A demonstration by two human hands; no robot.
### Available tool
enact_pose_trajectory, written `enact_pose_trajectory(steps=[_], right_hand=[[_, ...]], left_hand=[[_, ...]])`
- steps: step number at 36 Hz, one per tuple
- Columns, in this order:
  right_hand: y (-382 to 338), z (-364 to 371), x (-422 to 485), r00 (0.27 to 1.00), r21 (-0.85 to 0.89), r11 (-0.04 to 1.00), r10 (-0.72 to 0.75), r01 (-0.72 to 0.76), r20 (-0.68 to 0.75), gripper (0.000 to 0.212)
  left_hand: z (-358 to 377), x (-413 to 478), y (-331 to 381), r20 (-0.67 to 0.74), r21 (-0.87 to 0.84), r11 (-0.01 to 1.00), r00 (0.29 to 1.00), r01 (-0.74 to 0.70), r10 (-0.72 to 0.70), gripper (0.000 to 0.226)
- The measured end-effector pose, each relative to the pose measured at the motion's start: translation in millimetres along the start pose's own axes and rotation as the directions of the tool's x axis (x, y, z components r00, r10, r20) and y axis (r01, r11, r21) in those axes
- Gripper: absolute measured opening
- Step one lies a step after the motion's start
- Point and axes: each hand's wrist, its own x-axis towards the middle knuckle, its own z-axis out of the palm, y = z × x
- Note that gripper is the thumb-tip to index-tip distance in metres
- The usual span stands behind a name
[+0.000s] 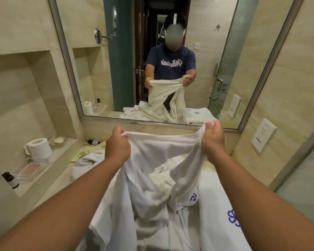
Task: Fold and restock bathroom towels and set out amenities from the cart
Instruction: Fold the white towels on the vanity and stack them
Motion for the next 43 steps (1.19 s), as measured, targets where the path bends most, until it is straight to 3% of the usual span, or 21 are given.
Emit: enact_pose_trajectory(steps=[1,4,6,8,10,14,17,20,23,25,27,29,31,32,34,37,40,43], right_hand=[[-0.2,-4.7,0.3,0.999,-0.075,0.997,-0.033,0.035,0.027,0.024],[5.1,-18.9,4.8,0.981,-0.264,0.951,-0.124,0.159,0.147,0.024],[4.5,-26.7,4.5,0.955,-0.441,0.865,-0.126,0.238,0.268,0.041],[1.2,-31.0,-1.3,0.9,-0.569,0.744,-0.1,0.35,0.424,0.065],[-5.2,-32.5,-11.4,0.826,-0.611,0.646,-0.055,0.458,0.561,0.083],[-6.9,-24.8,-24.5,0.682,-0.62,0.415,-0.002,0.666,0.731,0.11],[2.8,-16.0,-28.1,0.6,-0.578,0.291,0.015,0.762,0.8,0.123],[18.0,-12.4,-27.2,0.565,-0.562,0.176,0.042,0.808,0.824,0.14],[33.9,-11.5,-23.7,0.538,-0.54,0.013,0.066,0.842,0.84,0.146],[40.1,-10.1,-20.6,0.541,-0.54,-0.035,0.059,0.841,0.839,0.132],[45.4,-12.0,-14.0,0.592,-0.593,0.005,-0.027,0.806,0.805,0.101],[46.7,-19.1,-4.8,0.657,-0.654,0.086,-0.194,0.751,0.729,0.069],[43.8,-30.2,8.1,0.778,-0.741,0.248,-0.278,0.624,0.563,0.036],[41.0,-35.0,14.5,0.86,-0.788,0.346,-0.229,0.51,0.456,0.024],[37.3,-42.2,26.8,0.964,-0.782,0.564,-0.135,0.264,0.229,0.013],[30.8,-43.2,38.9,0.999,-0.538,0.843,-0.022,0.0,-0.034,0.004],[18.2,-35.1,45.6,0.99,-0.321,0.94,0.082,-0.115,-0.113,0.009],[6.0,-26.7,50.2,0.973,-0.194,0.96,0.176,-0.203,-0.15,0.016]], left_hand=[[-6.1,5.9,3.2,0.018,0.019,0.998,0.998,-0.065,0.065,0.008],[-28.7,22.9,2.3,0.174,0.245,0.919,0.947,-0.308,0.271,0.042],[-37.3,33.3,-1.2,0.321,0.461,0.753,0.879,-0.469,0.352,0.047],[-39.5,40.9,-4.6,0.385,0.598,0.593,0.843,-0.539,0.377,0.036],[-39.5,47.9,-7.0,0.323,0.671,0.556,0.868,-0.491,0.377,0.025],[-40.6,53.1,3.4,0.104,0.814,0.532,0.96,-0.232,0.261,0.013],[-36.8,60.7,3.2,-0.018,0.684,0.728,0.996,-0.053,0.09,0.016],[-29.4,68.5,-1.4,-0.057,0.29,0.954,0.997,0.073,-0.059,0.019],[-21.6,71.6,3.6,-0.088,0.009,0.988,0.984,0.154,-0.152,0.018],[-20.7,70.2,8.6,-0.105,0.047,0.996,0.992,0.08,-0.075,0.02],[-24.2,71.5,8.0,-0.058,0.281,0.938,0.973,-0.201,0.225,0.022],[-29.1,75.6,2.4,0.064,0.45,0.748,0.853,-0.488,0.518,0.02],[-35.8,81.5,-0.4,0.22,0.526,0.562,0.741,-0.638,0.635,0.025],[-38.7,83.9,-1.1,0.271,0.553,0.513,0.724,-0.656,0.634,0.028],[-41.5,89.1,-3.0,0.267,0.62,0.504,0.766,-0.601,0.585,0.022],[-42.7,93.2,-1.3,0.112,0.666,0.588,0.841,-0.458,0.529,0.011],[-34.6,98.3,7.6,-0.01,0.648,0.69,0.902,-0.323,0.432,0.013],[-26.7,110.8,14.9,-0.116,0.524,0.834,0.955,-0.173,0.272,0.01]])
